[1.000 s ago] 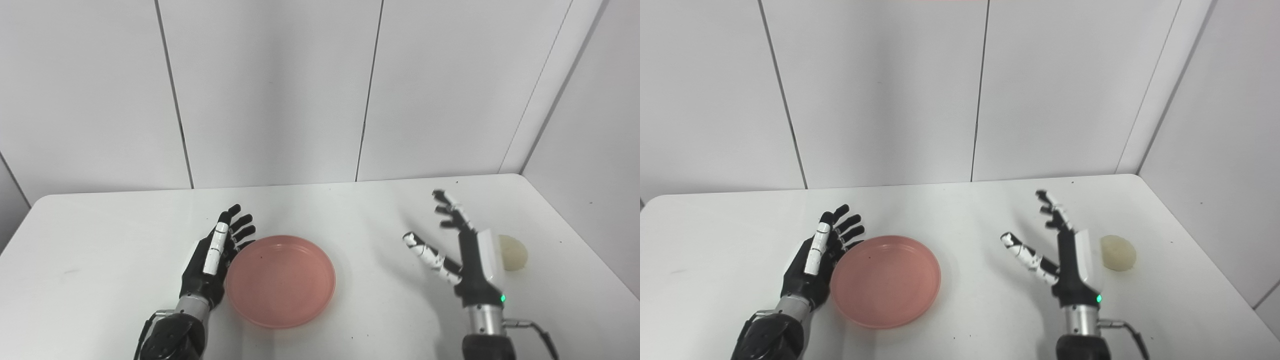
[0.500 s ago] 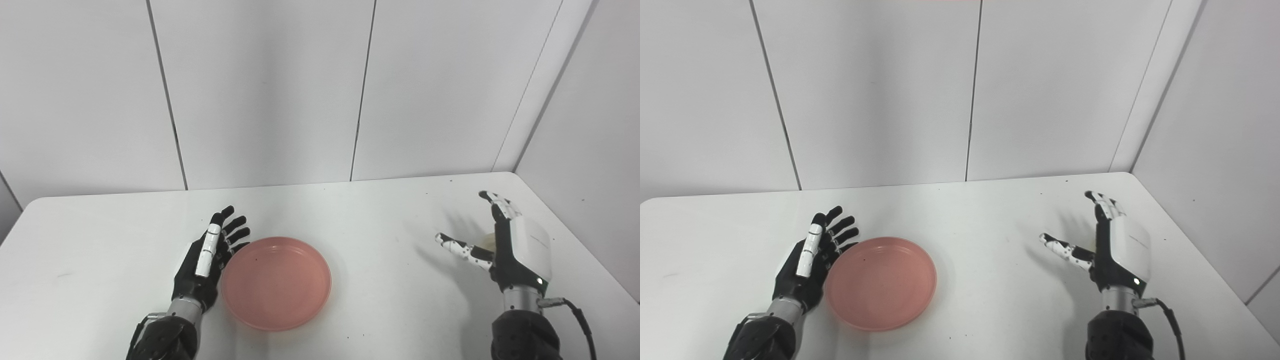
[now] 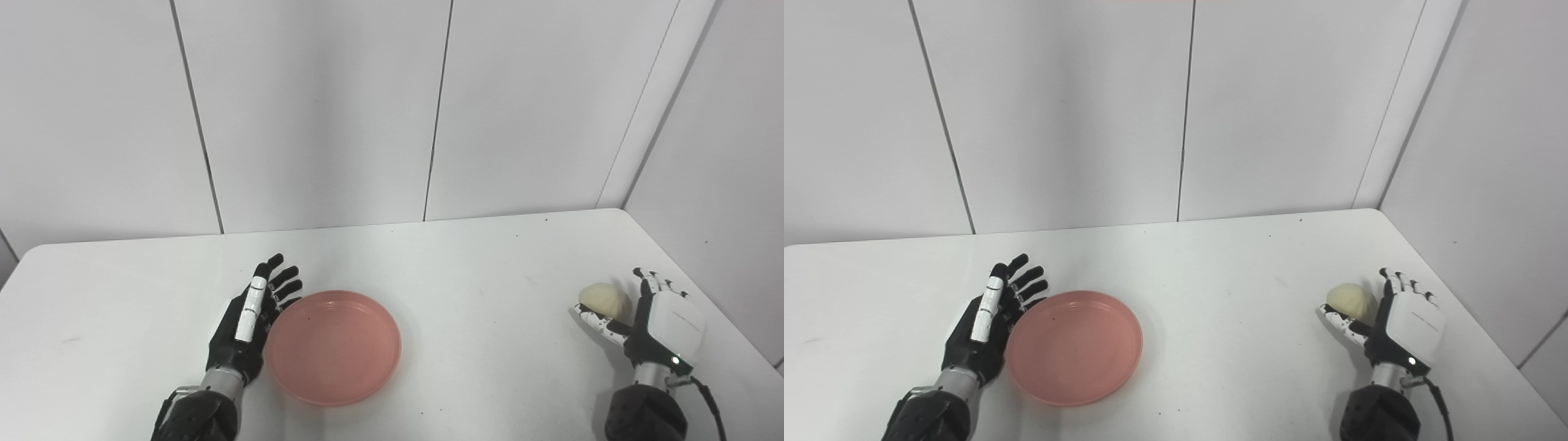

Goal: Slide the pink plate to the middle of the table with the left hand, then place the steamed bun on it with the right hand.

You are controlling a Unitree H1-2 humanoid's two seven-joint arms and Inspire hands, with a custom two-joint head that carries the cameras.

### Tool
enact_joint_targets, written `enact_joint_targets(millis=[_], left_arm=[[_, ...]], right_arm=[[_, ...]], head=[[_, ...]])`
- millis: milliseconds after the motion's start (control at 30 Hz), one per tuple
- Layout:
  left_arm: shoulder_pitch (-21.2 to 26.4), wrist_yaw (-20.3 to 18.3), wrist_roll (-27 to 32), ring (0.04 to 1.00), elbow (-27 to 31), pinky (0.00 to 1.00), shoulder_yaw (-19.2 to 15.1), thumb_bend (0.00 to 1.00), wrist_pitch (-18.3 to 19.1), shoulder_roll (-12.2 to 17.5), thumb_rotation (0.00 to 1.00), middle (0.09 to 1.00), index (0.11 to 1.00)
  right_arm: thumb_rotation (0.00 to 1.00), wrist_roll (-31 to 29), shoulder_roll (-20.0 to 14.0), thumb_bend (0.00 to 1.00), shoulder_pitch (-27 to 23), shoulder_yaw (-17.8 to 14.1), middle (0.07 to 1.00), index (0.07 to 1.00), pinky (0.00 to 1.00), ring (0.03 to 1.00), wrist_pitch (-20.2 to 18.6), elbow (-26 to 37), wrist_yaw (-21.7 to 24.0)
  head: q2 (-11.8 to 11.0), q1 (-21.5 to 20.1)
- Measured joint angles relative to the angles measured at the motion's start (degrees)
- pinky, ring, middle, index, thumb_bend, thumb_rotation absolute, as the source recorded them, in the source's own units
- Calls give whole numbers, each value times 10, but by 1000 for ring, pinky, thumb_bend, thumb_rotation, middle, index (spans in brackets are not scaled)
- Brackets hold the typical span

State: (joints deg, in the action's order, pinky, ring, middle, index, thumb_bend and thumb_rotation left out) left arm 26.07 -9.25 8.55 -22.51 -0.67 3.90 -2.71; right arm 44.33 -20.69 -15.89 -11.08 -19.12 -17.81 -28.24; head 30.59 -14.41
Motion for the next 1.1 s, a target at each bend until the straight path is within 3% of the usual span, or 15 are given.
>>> enact_joint_targets(millis=[567,600,733,767,800,1000,1100], left_arm=[[0,-2,0,845,0,785,1,675,1,0,867,860,895],[0,-2,0,842,0,783,1,684,1,0,865,857,891],[0,-2,0,840,1,780,2,695,2,0,860,853,884],[0,-2,0,841,1,785,2,697,3,1,863,853,885],[0,-2,0,841,3,786,3,697,5,1,863,852,886],[-1,-4,-1,833,10,795,10,706,16,6,875,851,898],[-1,-7,-1,832,10,798,12,710,18,7,876,853,903]], right_arm=[[465,-41,-9,884,-5,11,841,794,829,833,-8,-10,-15],[460,-48,-9,889,-5,10,803,774,767,775,-8,-9,-13],[463,-70,-9,892,-5,10,748,747,687,710,-8,-7,1],[439,-76,-9,892,-4,10,699,718,556,634,-8,-5,5],[431,-80,-9,893,-3,10,683,708,512,609,-8,-3,5],[448,-102,-16,896,-1,4,648,631,476,596,-18,21,23],[484,-92,-22,892,-1,15,567,598,387,486,-46,27,37]], head=[[3,1],[3,1],[4,0],[4,0],[5,1],[7,1],[8,1]])
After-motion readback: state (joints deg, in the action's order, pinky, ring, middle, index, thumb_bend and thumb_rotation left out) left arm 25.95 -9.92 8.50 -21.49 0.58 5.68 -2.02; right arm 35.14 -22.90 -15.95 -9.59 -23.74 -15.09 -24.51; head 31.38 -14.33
